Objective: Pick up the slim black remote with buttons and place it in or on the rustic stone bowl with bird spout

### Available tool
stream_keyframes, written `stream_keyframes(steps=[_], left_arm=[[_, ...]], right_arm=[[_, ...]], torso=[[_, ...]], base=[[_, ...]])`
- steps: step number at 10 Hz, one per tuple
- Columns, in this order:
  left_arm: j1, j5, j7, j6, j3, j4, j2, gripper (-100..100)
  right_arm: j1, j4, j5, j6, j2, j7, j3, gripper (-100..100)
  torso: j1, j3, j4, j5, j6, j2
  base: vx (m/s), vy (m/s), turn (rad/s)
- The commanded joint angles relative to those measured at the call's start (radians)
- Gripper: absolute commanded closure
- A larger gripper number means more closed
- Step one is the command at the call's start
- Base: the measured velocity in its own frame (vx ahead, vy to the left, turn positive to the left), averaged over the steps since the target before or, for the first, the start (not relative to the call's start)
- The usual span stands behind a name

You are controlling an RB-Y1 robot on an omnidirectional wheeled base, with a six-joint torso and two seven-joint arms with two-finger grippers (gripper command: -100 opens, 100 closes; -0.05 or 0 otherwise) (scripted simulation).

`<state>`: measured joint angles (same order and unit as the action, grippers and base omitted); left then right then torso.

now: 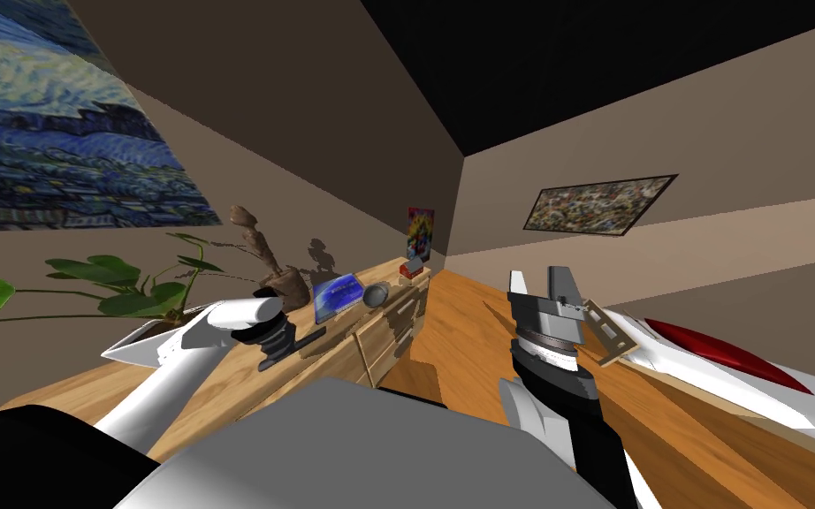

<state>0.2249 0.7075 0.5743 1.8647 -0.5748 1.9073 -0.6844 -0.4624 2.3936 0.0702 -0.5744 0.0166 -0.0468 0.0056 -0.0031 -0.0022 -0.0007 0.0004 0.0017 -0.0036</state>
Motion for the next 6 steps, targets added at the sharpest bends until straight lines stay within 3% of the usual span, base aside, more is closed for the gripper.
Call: stream_keyframes(steps=[1,3,6], left_arm=[[0.0,0.003,-0.006,-0.033,-0.006,-0.015,-0.012,100],[0.001,0.01,-0.015,-0.067,-0.02,-0.06,-0.051,100],[0.008,0.022,-0.02,-0.068,-0.035,-0.1,-0.091,100]], right_arm=[[0.0,0.0,0.0,0.0,0.0,0.0,0.0,0],[0.0,0.0,0.0,0.0,0.0,0.0,0.0,0],[0.0,0.0,0.0,0.0,0.0,0.0,0.0,0]], torso=[[0.0,0.0,0.0,0.0,0.0,0.0],[-0.002,-0.001,0.0,-0.001,-0.001,-0.001],[-0.009,-0.004,-0.001,-0.003,0.0,-0.007]], base=[[0.02,-0.101,0.011],[0.088,-0.16,0.031],[0.138,-0.188,0.019]])
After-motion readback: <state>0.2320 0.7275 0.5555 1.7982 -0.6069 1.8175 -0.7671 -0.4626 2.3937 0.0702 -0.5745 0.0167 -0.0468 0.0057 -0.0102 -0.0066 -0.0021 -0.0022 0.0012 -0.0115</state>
